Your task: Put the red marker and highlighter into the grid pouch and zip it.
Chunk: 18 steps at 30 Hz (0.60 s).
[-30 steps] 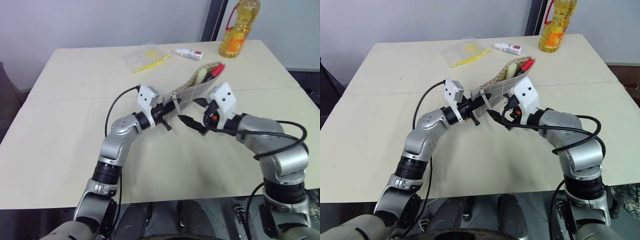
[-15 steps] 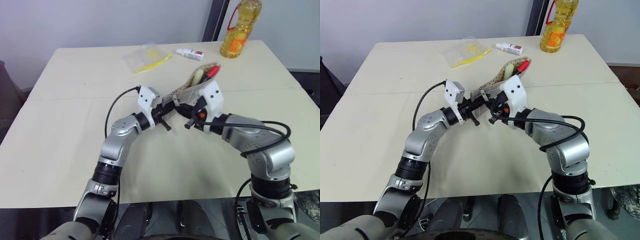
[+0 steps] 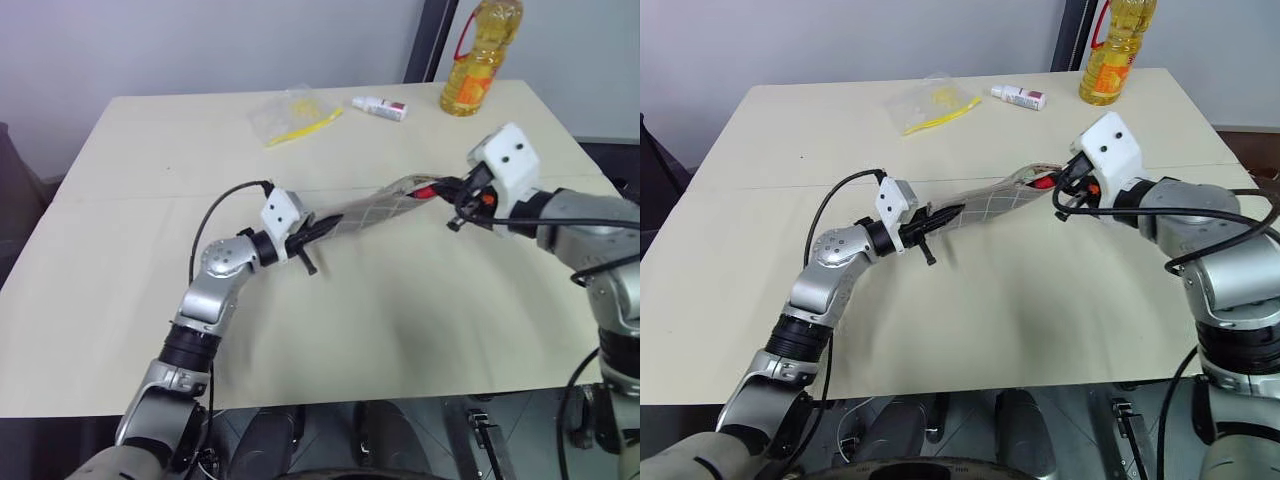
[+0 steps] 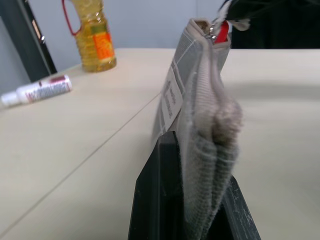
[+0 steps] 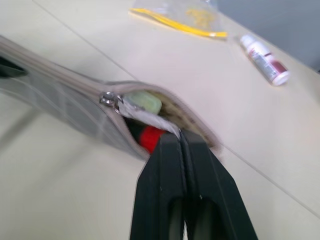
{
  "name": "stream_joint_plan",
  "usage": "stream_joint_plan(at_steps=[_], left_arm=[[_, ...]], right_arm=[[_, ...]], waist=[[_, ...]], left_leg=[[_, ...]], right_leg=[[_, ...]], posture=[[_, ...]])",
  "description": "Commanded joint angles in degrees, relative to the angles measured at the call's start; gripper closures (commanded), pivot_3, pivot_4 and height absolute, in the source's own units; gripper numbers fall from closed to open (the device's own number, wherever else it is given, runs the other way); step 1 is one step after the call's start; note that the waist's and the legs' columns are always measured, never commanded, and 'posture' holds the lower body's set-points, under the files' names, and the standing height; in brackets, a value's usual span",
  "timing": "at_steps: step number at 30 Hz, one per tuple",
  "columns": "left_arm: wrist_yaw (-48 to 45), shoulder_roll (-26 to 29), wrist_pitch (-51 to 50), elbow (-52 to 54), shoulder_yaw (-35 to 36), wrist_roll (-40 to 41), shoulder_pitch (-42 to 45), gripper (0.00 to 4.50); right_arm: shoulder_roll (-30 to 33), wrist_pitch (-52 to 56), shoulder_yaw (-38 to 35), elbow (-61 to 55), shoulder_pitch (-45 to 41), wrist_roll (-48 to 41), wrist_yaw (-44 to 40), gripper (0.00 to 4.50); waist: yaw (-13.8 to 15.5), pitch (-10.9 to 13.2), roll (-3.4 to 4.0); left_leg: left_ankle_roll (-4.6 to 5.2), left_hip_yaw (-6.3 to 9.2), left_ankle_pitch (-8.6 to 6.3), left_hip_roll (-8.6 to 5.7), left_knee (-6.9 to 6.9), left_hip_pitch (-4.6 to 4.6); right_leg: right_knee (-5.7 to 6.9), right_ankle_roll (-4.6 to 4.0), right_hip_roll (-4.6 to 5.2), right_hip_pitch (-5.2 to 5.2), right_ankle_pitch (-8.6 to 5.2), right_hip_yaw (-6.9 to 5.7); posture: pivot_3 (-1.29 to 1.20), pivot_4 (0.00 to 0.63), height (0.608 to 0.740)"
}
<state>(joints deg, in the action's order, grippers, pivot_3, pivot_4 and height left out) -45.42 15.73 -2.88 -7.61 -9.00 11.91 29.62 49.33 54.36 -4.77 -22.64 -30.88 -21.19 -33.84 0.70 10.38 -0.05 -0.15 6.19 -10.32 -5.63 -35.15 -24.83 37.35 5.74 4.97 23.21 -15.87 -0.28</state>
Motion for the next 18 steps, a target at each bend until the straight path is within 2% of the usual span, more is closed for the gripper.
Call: stream_joint_plan(at_steps=[1,11,18], left_arm=[[-1.05,3.51,1.81,-1.35,1.93,-1.08,-1.65,4.5],[-1.26,8.04,4.84,-1.93,1.83,-2.46,-4.44,4.5],[-1.97,9.64,5.33,-1.91,2.14,-1.74,-5.06,4.5]], right_arm=[[3.88,-4.55,-2.81,3.84,0.85,4.98,1.26,4.45],[5.6,-10.3,-1.69,8.72,2.61,7.34,2.2,4.45],[4.74,-11.75,-1.75,5.91,3.36,4.74,0.1,4.45]], waist=[[-0.01,0.0,0.0],[0.01,0.0,0.0],[0.0,0.0,0.0]], left_leg=[[0.0,0.0,0.0,0.0,0.0,0.0],[0.0,0.0,0.0,0.01,0.0,0.0],[0.0,0.0,0.0,0.01,0.0,0.0]], right_leg=[[0.0,0.0,0.0,0.0,0.0,0.0],[0.0,0.0,0.01,0.0,0.0,0.01],[-0.01,0.0,0.01,0.01,0.0,0.01]], posture=[[0.0,0.15,0.74],[0.0,0.15,0.74],[0.0,0.15,0.74]])
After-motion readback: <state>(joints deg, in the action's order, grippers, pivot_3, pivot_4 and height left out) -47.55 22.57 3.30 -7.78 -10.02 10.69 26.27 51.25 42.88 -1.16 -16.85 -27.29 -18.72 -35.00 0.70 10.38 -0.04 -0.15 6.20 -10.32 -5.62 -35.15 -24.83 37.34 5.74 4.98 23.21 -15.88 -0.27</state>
